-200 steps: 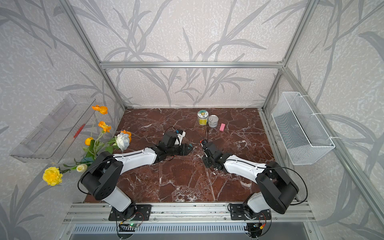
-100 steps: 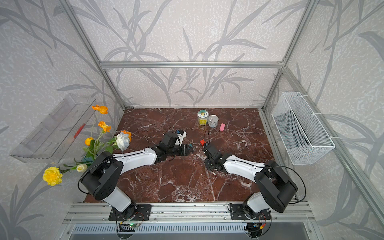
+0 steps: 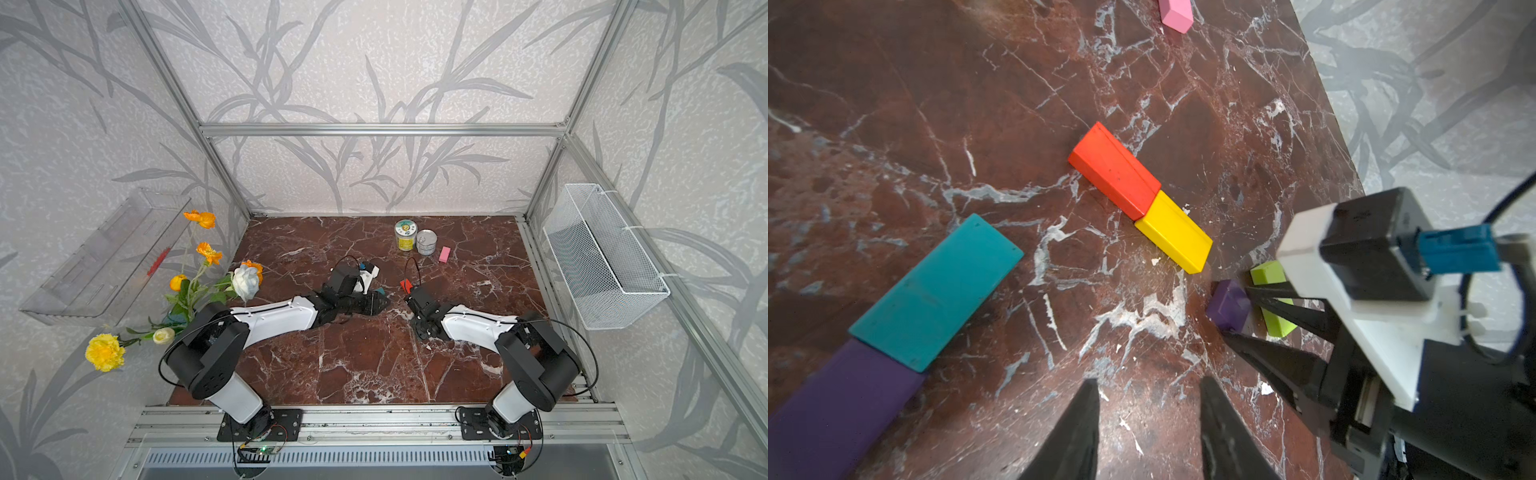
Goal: Assemble the letter v with building blocks
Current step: Assemble the building block at the center of the board.
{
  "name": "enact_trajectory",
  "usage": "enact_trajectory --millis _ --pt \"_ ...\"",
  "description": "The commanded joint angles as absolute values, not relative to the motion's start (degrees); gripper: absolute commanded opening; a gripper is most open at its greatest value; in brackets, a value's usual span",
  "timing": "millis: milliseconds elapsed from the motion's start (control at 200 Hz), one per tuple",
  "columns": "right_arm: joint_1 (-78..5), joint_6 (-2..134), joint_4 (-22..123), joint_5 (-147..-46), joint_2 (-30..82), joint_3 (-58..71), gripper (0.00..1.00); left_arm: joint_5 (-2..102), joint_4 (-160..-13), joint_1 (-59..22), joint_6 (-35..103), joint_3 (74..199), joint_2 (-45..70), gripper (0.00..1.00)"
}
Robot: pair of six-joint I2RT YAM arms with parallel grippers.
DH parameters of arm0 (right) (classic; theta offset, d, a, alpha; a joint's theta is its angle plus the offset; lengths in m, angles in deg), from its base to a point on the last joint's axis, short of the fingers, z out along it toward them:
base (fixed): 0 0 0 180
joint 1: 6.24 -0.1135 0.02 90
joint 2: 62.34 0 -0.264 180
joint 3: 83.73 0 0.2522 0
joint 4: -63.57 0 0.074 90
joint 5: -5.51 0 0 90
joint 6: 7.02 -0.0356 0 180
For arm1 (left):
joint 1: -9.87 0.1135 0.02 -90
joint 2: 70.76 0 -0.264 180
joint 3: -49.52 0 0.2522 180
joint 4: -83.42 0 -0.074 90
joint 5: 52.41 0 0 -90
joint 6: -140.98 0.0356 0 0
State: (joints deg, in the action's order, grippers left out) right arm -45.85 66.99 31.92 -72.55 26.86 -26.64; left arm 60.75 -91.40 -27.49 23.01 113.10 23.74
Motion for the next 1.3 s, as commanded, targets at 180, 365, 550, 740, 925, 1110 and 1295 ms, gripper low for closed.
enact_trajectory --millis 180,365,550,740,925,1110,1295 --pt "-44.7 61.4 28.9 -73.0 17.3 -28.8 0.64 65.7 -90.7 -29.5 26.1 117.2 26.4 0.28" --pt "-43.4 51.3 33.5 -77.3 7.9 -35.9 0.42 67.7 -87.4 -31.2 28.5 119.8 28.7 0.11" --pt "-43.1 46.0 38.8 -81.6 8.6 -39.3 0.11 67.6 -84.5 -32.5 30.2 121.1 30.5 0.0" --pt "-42.8 43.4 40.6 -85.3 12.9 -39.5 0.0 68.3 -84.2 -33.1 30.2 121.7 31.5 0.0" --pt "-42.6 41.8 44.0 -86.2 15.5 -41.0 0.0 68.9 -81.5 -33.8 31.0 123.2 32.8 0.0" --pt "-42.0 41.3 44.2 -85.5 16.2 -41.6 0.0 68.4 -78.9 -34.9 32.1 125.7 35.3 0.0" --pt "-40.3 41.0 46.5 -85.1 17.3 -42.7 0.0 65.8 -76.0 -35.3 31.5 127.5 36.8 0.0"
